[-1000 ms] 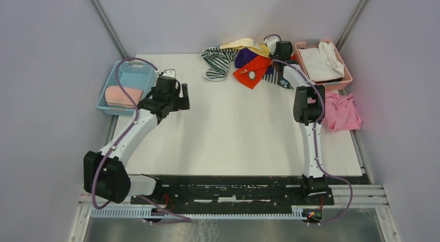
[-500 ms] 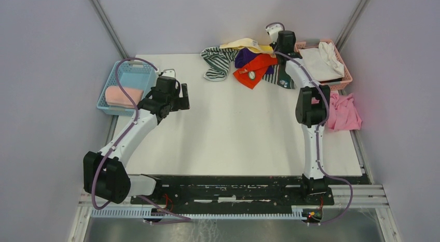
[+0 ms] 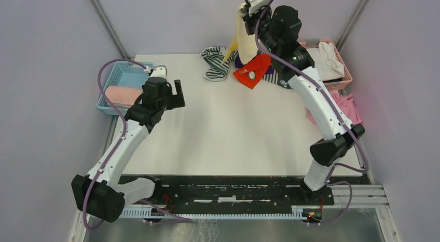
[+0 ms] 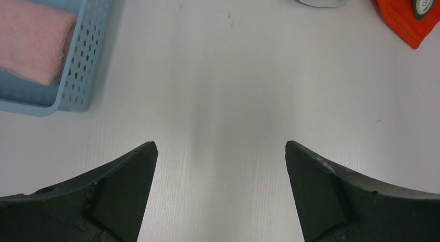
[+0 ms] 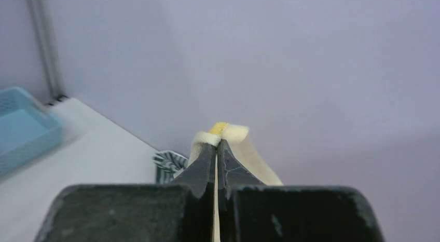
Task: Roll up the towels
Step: Pick up the towel at the corner of the board, then place the towel at the center of the board.
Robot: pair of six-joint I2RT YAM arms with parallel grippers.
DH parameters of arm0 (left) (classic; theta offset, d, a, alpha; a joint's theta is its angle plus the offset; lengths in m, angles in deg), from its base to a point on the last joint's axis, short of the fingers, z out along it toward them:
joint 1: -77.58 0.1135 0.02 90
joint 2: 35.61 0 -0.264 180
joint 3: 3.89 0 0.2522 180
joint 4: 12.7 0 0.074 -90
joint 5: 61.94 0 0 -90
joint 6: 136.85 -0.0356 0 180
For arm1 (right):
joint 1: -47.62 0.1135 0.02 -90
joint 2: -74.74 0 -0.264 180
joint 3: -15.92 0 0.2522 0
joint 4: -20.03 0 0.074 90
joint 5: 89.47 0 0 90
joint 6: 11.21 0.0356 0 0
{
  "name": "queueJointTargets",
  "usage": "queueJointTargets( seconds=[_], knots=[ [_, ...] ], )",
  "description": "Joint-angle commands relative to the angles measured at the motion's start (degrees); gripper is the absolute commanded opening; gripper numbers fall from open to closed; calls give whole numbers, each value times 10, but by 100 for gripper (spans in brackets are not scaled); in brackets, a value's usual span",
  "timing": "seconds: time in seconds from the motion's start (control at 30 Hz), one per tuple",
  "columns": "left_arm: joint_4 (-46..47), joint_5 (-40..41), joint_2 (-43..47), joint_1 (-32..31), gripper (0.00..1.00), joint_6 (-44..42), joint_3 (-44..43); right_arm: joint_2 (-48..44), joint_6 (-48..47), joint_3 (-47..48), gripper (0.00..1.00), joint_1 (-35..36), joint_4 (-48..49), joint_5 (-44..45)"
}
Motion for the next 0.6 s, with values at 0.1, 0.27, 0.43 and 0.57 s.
queueJointTargets(
  seconds=[0.1, 0.27, 0.43, 0.57],
  knots=[
    [-36, -19, 40, -3, 99, 34, -31, -76, 93, -78, 1, 69, -7, -71],
    [-57, -34, 70, -3, 99, 61, 0, -148, 133, -208, 1, 74, 0, 1],
    [-66, -93, 69, -3, 100, 95, 36, -245, 176, -411, 1, 73, -33, 195],
    [-52, -144, 36, -3, 99, 121, 64, -285, 242, -523, 1, 73, -65, 263]
  ],
)
